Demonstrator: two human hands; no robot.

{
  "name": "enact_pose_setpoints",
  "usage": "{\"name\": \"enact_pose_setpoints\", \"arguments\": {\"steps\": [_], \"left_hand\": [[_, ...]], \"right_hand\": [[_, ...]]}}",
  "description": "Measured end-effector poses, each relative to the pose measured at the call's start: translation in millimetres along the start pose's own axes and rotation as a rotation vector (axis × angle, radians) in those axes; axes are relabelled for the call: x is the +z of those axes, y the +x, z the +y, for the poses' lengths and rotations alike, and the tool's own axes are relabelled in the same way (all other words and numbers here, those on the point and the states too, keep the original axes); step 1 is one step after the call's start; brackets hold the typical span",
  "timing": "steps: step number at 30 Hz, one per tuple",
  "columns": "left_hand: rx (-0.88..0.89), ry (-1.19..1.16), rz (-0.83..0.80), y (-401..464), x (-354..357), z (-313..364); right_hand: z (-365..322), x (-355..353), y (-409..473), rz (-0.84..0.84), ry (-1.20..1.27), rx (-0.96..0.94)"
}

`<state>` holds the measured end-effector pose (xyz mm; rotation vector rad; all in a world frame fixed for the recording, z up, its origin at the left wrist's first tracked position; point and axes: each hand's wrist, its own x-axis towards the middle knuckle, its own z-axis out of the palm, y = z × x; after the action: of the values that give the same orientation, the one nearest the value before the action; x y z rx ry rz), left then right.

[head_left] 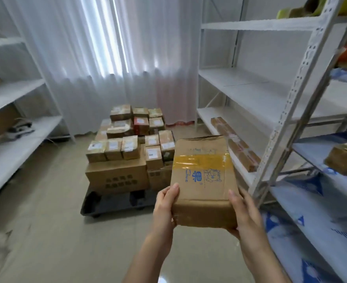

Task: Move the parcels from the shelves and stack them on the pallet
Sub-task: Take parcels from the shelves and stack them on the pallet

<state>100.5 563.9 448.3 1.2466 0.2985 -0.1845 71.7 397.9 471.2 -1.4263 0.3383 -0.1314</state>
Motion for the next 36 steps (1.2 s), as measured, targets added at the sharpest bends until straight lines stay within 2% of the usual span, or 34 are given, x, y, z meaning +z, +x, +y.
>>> {"name": "enact_pose_setpoints", "arguments": {"steps": [5, 11, 17, 26, 31, 36], "left_hand": [[0.001, -0.028, 0.108, 16, -95, 16], [-0.017, -0.118, 0.247, 58, -170, 39], [-0.084, -0.165, 0.349, 140, -246, 83], [-0.073, -0.238, 0.504, 247, -331, 169], [-0.075, -0.286, 0.565, 272, -391, 203], [-0.106, -0.307, 0.62, 301, -462, 221]], "right_hand": [[26, 96, 12, -0.156, -0.036, 0.101], [41, 193, 53, -0.29, -0.099, 0.154], [62, 301, 124, -0.371, -0.074, 0.222], [71, 462, 226, -0.536, -0.117, 0.307], [81, 545, 238, -0.656, -0.148, 0.354], [100, 625, 241, -0.666, -0.15, 0.383]]}}
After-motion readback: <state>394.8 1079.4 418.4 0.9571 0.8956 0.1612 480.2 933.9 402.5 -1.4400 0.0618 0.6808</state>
